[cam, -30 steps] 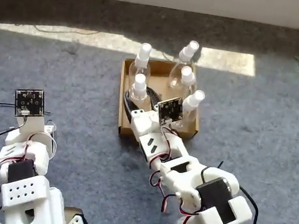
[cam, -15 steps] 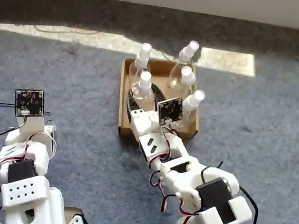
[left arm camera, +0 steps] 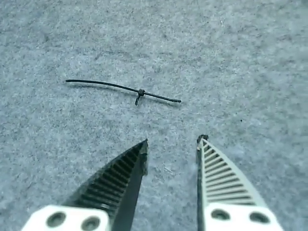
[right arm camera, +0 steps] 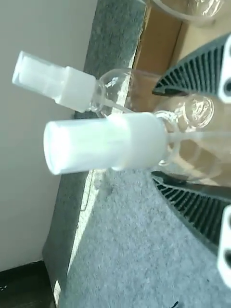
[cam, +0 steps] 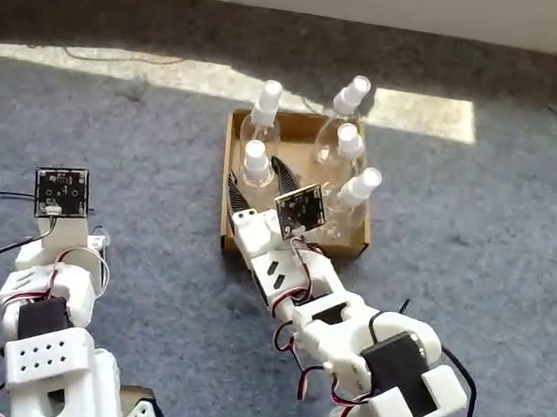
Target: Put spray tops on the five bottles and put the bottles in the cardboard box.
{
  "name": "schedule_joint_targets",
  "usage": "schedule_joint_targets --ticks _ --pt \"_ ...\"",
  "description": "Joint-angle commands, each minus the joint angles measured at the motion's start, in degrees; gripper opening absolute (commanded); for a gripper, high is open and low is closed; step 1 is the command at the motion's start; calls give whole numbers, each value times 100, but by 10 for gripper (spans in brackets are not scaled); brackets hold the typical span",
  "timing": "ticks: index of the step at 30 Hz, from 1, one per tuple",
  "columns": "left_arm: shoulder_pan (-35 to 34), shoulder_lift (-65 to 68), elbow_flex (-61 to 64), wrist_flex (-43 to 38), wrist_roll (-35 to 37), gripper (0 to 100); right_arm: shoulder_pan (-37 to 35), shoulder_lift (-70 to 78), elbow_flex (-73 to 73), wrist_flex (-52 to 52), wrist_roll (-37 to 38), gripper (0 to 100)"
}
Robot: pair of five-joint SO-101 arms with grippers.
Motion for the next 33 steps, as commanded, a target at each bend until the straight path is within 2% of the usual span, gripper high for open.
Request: schedule_joint_targets --ticks 1,12,18,30,33 --pt "101 -75 -40 -97 -26 162 -66 -75 -66 -84 70 188" --pt "101 -75 -31 -97 -26 162 -75 -84 -66 -75 220 190" --pt "101 -75 -31 -97 -26 162 -75 -84 -66 -75 360 280" --pt "101 -66 -31 -97 -26 162 -48 -453 -48 -40 360 282" --pt "101 -66 -31 -97 -26 162 -22 -1077 -66 708 352 282"
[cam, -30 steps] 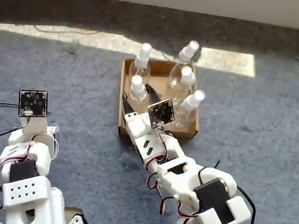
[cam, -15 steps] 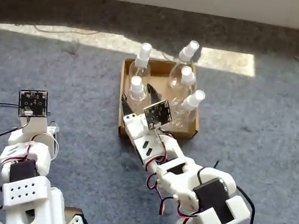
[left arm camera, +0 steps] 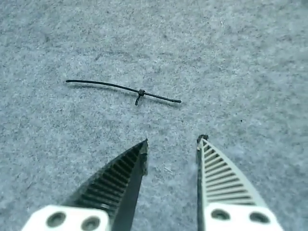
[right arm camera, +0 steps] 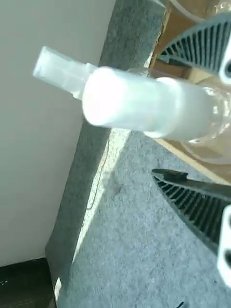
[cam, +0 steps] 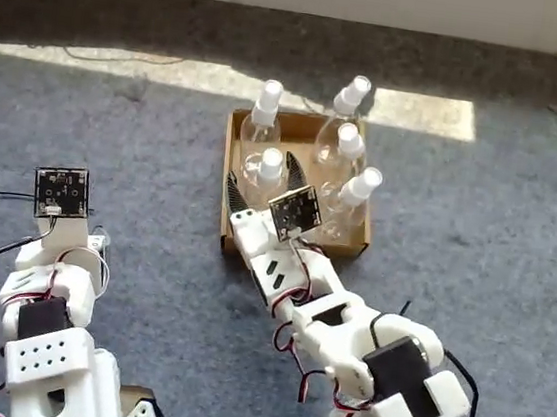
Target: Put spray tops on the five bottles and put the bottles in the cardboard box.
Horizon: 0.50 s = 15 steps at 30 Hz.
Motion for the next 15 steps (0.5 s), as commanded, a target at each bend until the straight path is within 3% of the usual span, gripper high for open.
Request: schedule_joint_targets --ticks 1,7,15 --pt "101 -66 -31 -97 -26 162 31 -919 -66 857 0 282" --pt "101 -57 -31 -97 -26 162 57 -2176 -796 2492 -281 282" --pt "101 -57 -31 -105 -26 162 57 -3116 -2844 4892 -281 282"
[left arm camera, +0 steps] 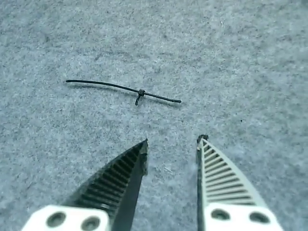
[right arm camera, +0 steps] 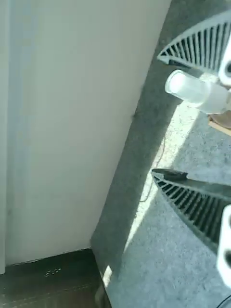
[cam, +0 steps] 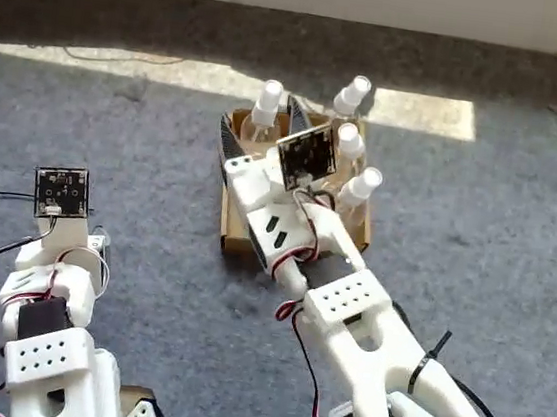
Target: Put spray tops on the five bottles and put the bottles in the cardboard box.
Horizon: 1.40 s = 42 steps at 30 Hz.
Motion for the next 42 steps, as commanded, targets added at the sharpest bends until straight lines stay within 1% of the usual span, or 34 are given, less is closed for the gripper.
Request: schedule_joint_targets --ticks 1,4,6,9,12,13,16,24,29,31,33,37,42 --pt "101 -57 -31 -105 -26 161 66 -558 -1297 1112 -62 282" --pt "101 -75 31 -114 -26 161 66 -954 -2070 2141 -62 281" --pt "110 -75 57 -114 -26 161 66 -1279 -2422 2782 -62 256" --pt "110 -75 66 -114 -26 161 66 -1771 -2404 3574 -62 152" --pt "119 -75 75 -114 -18 161 180 -2387 -1991 4004 -62 18" --pt "119 -75 75 -114 -9 161 224 -2633 -1763 4048 -62 0" --pt "119 -84 40 -114 0 164 453 -3495 -831 4057 -62 9" --pt "418 -84 -92 -105 0 165 1490 -6202 2246 4145 -53 5" --pt "409 -84 -374 -88 0 165 1974 -7653 3407 5367 -53 5" --pt "418 -84 -374 -97 0 165 2123 -7697 3407 5833 -53 5" --pt "418 -84 -365 -79 0 165 2273 -7547 3398 6079 -53 5" --pt "418 -84 -338 -79 9 165 2536 -7653 3477 6141 -53 5" --pt "426 -84 -321 -70 9 165 2826 -7644 4198 6141 -53 5"
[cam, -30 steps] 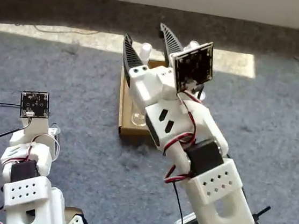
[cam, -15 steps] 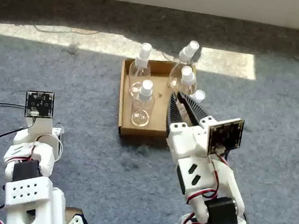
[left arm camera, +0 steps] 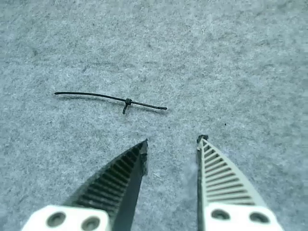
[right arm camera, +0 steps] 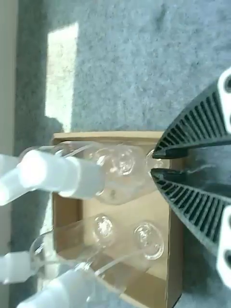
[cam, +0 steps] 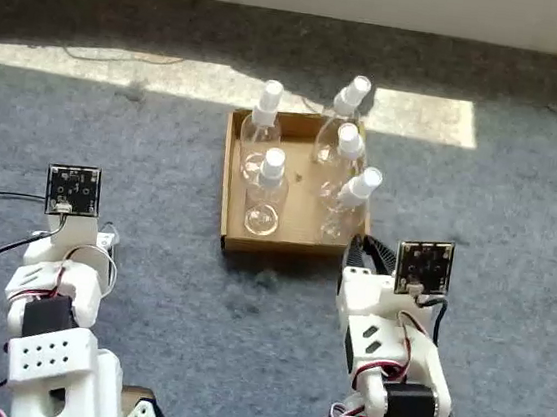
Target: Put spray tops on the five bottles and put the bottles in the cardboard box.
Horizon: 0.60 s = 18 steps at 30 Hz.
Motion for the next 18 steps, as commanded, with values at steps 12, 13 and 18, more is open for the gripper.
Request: schedule_joint_targets --ticks 12,13,18 --pt "549 -796 453 -281 9 165 409 -48 1147 13 -53 5" --pt "585 -1112 655 -299 9 165 409 -48 1147 13 -53 5" --pt "549 -2844 1209 105 18 164 409 -31 1147 22 -53 5"
